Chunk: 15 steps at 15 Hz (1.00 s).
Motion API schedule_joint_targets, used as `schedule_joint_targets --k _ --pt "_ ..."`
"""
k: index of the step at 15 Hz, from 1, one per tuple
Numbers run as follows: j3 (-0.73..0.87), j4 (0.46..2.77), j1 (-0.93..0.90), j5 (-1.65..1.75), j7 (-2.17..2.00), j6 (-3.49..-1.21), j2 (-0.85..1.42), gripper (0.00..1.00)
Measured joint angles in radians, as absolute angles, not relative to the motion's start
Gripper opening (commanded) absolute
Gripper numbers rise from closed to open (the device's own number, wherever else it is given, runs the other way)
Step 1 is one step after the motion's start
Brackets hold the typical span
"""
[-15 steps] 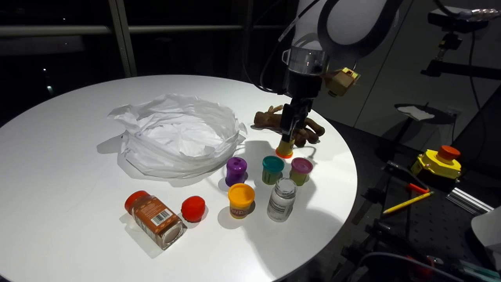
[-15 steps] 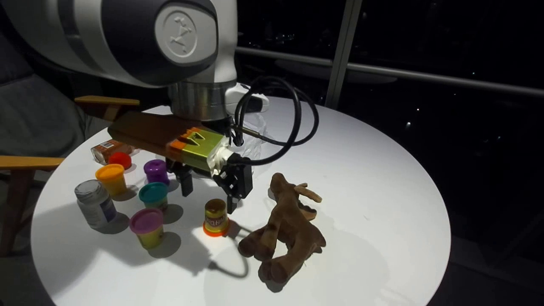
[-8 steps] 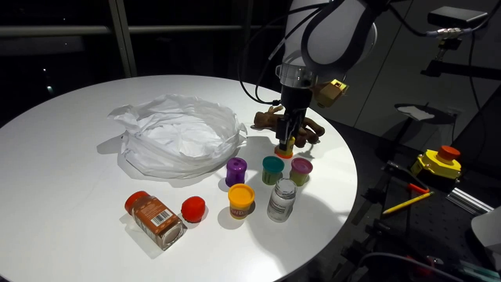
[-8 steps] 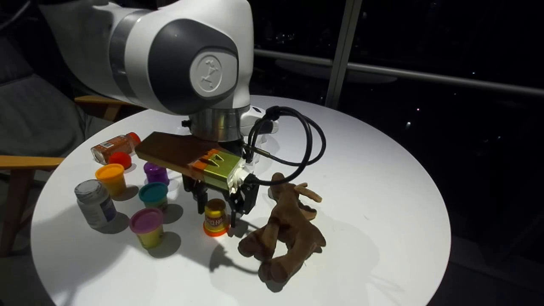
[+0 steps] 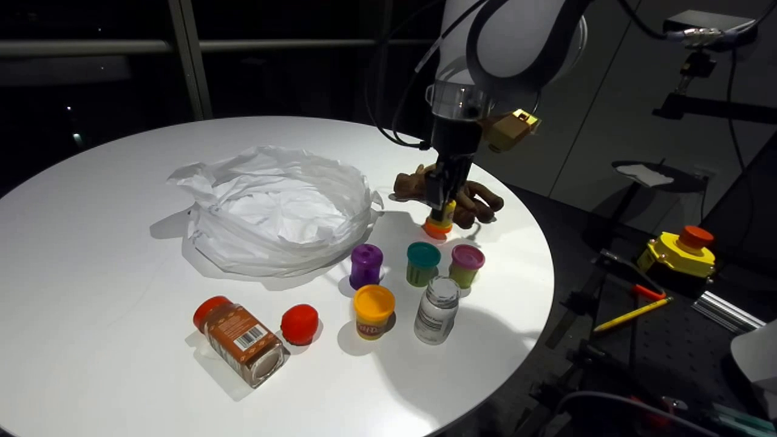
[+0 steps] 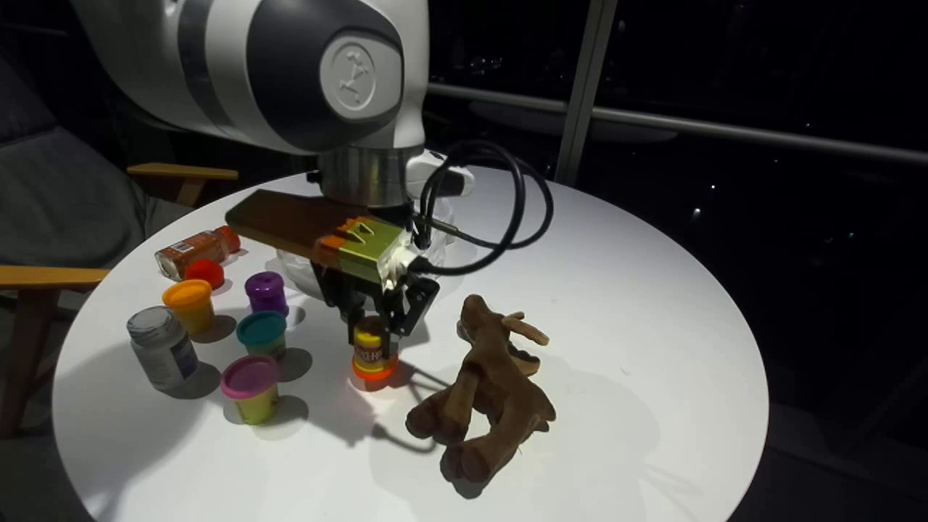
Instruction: Put all the objects on the table into the plastic bag
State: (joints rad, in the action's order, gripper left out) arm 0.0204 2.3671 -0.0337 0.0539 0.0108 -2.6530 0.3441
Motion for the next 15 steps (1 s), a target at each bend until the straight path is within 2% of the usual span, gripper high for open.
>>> schedule_joint_targets --k 7,15 --pt "0.008 2.140 -0.193 0.179 -0.304 -2.460 0.264 0.14" --pt "0.034 1.841 -0.228 0.222 -0.378 -2.554 0.616 0.14"
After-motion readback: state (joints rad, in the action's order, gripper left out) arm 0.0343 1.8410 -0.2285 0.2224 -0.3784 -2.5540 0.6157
